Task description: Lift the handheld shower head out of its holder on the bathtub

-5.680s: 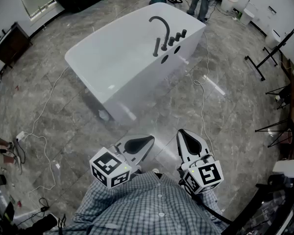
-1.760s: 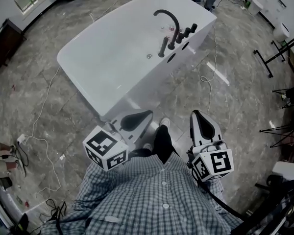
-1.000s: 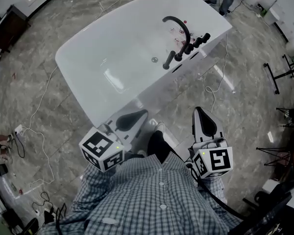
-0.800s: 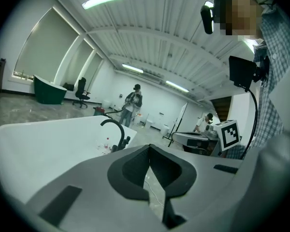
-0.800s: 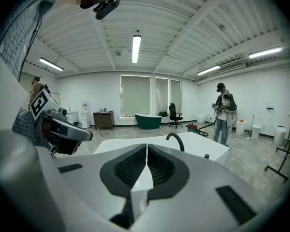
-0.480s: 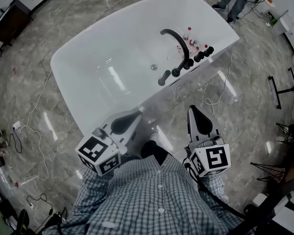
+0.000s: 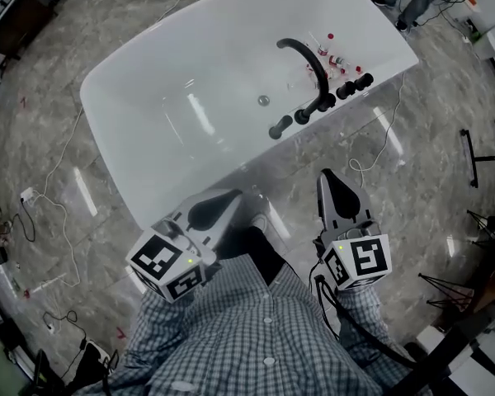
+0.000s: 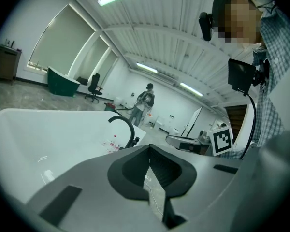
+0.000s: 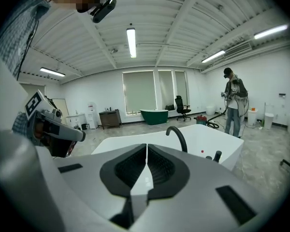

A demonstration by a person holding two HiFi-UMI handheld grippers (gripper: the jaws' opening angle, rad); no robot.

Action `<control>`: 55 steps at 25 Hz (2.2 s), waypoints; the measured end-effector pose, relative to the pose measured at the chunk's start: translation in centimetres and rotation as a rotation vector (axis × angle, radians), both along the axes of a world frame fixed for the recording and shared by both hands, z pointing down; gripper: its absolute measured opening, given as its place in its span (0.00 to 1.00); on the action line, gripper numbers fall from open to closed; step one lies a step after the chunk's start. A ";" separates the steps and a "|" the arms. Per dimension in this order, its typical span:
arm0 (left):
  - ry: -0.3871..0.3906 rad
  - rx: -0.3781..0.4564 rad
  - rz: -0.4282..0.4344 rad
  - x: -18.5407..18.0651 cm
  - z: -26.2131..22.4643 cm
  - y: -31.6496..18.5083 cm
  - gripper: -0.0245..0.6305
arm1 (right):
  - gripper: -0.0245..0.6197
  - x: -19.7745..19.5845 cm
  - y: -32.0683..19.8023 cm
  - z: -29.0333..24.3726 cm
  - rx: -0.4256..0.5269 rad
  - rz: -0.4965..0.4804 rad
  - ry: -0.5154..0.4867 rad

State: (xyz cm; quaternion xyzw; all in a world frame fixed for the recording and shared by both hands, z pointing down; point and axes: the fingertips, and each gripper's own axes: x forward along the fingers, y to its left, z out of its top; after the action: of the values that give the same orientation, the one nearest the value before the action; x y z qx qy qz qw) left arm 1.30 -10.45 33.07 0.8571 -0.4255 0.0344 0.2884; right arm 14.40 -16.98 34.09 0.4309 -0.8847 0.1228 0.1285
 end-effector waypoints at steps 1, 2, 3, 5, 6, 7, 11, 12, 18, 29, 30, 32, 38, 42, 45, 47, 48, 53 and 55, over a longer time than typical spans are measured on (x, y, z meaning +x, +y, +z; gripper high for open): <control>0.009 -0.004 -0.002 -0.2 0.2 -0.2 0.04 | 0.07 -0.2 -0.2 0.5 -0.005 0.004 0.001; 0.013 -0.008 -0.001 -0.5 0.5 -0.3 0.04 | 0.07 -0.5 -0.3 1.0 -0.010 0.005 0.009; 0.011 -0.012 0.003 -0.7 0.8 -0.5 0.04 | 0.07 -0.9 -0.4 1.5 -0.014 0.001 0.024; -0.011 -0.012 0.026 -1.2 1.6 -0.9 0.04 | 0.07 -1.8 -0.6 2.5 -0.017 -0.016 0.061; -0.031 -0.007 0.044 -1.4 2.0 -1.3 0.04 | 0.07 -2.2 -0.8 2.9 -0.018 -0.020 0.073; -0.052 -0.001 0.062 -1.5 2.5 -1.8 0.04 | 0.07 -2.6 -1.1 3.4 -0.021 -0.018 0.077; -0.083 -0.007 0.102 -2.2 5.0 -2.6 0.04 | 0.07 -3.5 -2.0 5.7 -0.026 -0.005 0.084; -0.084 -0.015 0.113 -2.3 5.7 -2.5 0.04 | 0.07 -3.7 -2.2 6.3 -0.026 -0.005 0.088; -0.072 -0.044 0.166 -2.8 9.4 -3.0 0.04 | 0.07 -4.1 -3.9 10.7 -0.044 0.022 0.089; -0.048 -0.036 0.175 -2.2 15.3 -5.0 0.04 | 0.07 -4.2 -6.2 19.3 -0.088 0.027 0.115; -0.049 -0.041 0.179 -2.2 15.9 -5.0 0.04 | 0.07 -4.2 -6.3 20.1 -0.096 0.026 0.121; -0.048 -0.052 0.175 -2.3 17.1 -5.1 0.04 | 0.07 -4.3 -6.6 21.8 -0.116 0.017 0.132; -0.038 -0.081 0.132 -3.0 20.0 -5.8 0.04 | 0.07 -4.6 -7.6 26.7 -0.154 0.007 0.162; -0.063 -0.080 0.144 -2.9 21.3 -6.1 0.04 | 0.07 -4.8 -8.3 29.3 -0.169 -0.011 0.216; -0.050 -0.092 0.138 -2.9 21.8 -6.4 0.04 | 0.07 -4.9 -8.9 30.7 -0.188 -0.016 0.224; -0.029 -0.098 0.137 -3.0 22.0 -6.7 0.04 | 0.07 -5.1 -9.2 31.5 -0.198 -0.017 0.223; -0.025 -0.097 0.139 -3.0 22.1 -6.8 0.04 | 0.07 -5.2 -9.4 31.9 -0.203 -0.019 0.224; -0.030 -0.104 0.137 -3.1 22.9 -7.4 0.04 | 0.07 -5.5 -10.3 34.4 -0.231 -0.016 0.233; -0.030 -0.113 0.137 -3.3 23.2 -7.5 0.04 | 0.07 -5.6 -10.7 35.1 -0.242 -0.007 0.231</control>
State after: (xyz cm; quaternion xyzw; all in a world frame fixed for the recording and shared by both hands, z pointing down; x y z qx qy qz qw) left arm -1.97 -17.94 56.32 0.8658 -0.3676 0.0909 0.3270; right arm 8.76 -27.67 69.24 0.4204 -0.8444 0.1775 0.2808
